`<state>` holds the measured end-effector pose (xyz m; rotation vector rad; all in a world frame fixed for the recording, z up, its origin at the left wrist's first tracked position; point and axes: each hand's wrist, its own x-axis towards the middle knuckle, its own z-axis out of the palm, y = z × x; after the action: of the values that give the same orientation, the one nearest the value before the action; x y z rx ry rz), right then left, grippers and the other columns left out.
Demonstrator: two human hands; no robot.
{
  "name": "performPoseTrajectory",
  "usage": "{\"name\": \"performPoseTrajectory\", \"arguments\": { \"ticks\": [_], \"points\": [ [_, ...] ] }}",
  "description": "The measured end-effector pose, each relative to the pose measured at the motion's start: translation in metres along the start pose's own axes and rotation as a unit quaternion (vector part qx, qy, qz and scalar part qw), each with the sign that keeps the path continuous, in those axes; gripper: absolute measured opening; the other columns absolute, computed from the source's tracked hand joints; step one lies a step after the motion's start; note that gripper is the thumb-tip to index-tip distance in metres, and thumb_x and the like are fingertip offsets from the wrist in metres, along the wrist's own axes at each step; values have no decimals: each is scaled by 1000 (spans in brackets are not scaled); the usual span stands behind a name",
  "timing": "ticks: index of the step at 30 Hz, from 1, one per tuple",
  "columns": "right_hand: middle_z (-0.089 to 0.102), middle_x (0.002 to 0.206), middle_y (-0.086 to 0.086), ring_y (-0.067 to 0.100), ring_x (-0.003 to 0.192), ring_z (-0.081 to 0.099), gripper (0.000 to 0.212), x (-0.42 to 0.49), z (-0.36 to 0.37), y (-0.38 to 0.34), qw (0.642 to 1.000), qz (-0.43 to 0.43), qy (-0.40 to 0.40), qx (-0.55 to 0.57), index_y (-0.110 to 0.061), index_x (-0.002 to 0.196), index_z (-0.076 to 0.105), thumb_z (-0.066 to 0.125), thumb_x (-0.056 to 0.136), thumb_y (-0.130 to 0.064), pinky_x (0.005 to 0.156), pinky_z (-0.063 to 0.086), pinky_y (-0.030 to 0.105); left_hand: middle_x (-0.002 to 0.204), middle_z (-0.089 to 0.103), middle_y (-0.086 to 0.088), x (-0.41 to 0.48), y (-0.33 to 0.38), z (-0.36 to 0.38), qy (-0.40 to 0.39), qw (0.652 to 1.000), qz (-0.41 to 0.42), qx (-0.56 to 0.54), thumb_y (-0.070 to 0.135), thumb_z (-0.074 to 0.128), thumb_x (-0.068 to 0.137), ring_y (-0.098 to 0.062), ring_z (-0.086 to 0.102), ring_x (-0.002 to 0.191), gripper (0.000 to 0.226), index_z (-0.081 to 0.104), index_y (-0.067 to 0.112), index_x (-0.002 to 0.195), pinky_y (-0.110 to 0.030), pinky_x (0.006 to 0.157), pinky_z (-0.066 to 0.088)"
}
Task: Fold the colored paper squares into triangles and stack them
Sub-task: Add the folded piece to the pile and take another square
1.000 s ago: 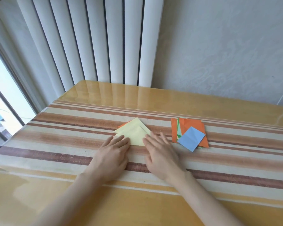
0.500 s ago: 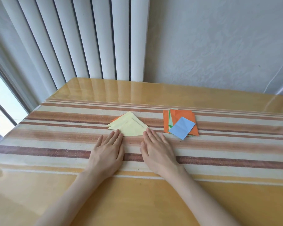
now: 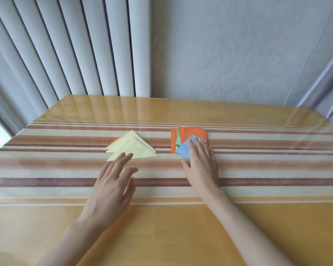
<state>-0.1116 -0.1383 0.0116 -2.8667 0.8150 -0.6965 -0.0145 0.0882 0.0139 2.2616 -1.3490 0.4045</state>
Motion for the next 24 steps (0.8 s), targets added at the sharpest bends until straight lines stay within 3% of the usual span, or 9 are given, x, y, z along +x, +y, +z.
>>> {"name": "performPoseTrajectory", "arguments": {
  "ticks": [2, 3, 6, 9, 14, 18, 21, 24],
  "points": [
    [44, 146, 13, 27, 139, 35, 53, 2, 3, 16, 998, 32, -61, 0, -3, 141, 42, 57, 93, -18, 117, 17, 41, 137, 50, -11, -3, 13, 4, -6, 999, 27, -26, 23, 40, 93, -30, 41, 133, 29, 64, 11, 104, -39, 103, 33],
    [49, 142, 11, 25, 137, 38, 46, 2, 6, 21, 997, 33, -63, 0, -4, 139, 45, 52, 96, -16, 117, 14, 40, 138, 50, -11, -4, 18, 7, -9, 999, 34, -35, 22, 41, 92, -29, 40, 133, 28, 64, 12, 104, -39, 104, 33],
    [69, 113, 10, 27, 114, 61, 31, 1, 9, 25, 1000, -1, -5, -15, -2, 112, 68, 68, 82, -1, 110, 30, 45, 140, 48, -10, -8, 22, 17, -23, 998, 41, -39, 21, 41, 92, -27, 37, 136, 26, 63, 13, 106, -39, 105, 33],
    [74, 93, 11, 30, 96, 69, 33, -8, 3, 22, 996, -55, 55, -41, -1, 93, 73, 80, 62, 7, 95, 46, 51, 142, 47, -8, -14, 22, 22, -39, 998, 32, -31, 23, 39, 92, -25, 37, 136, 26, 58, 17, 110, -39, 104, 32],
    [67, 76, 9, 31, 85, 65, 15, -58, -20, -1, 975, -182, 117, -43, -6, 77, 67, 63, 71, 7, 101, 35, 43, 142, 46, -2, -22, 32, 12, -88, 994, 32, -49, 24, 38, 90, -18, 43, 126, 42, 49, 21, 130, -28, 103, 29],
    [63, 69, 5, 29, 87, 67, 20, -108, -29, -14, 972, -210, 93, -44, -11, 69, 59, 72, 68, 4, 99, 44, 44, 145, 45, 4, -44, 54, 13, -115, 990, 67, -48, 33, 42, 90, -12, 42, 130, 51, 43, 19, 139, -27, 107, 27],
    [59, 65, 1, 23, 74, 64, 27, -126, -32, -19, 976, -215, 46, -3, -14, 68, 54, 79, 68, -4, 82, 51, 37, 128, 60, 8, -54, 70, 10, -56, 993, 70, -73, 33, 47, 89, -7, 50, 113, 40, 57, 20, 125, -21, 98, 34],
    [63, 70, 0, 20, 67, 61, 14, -130, -35, -17, 971, -235, 8, 49, -14, 68, 60, 63, 81, -17, 66, 52, 33, 107, 69, 10, -57, 70, 11, -6, 993, 99, -64, 33, 48, 91, -9, 60, 99, 27, 69, 19, 101, -24, 88, 41]
  ]
}}
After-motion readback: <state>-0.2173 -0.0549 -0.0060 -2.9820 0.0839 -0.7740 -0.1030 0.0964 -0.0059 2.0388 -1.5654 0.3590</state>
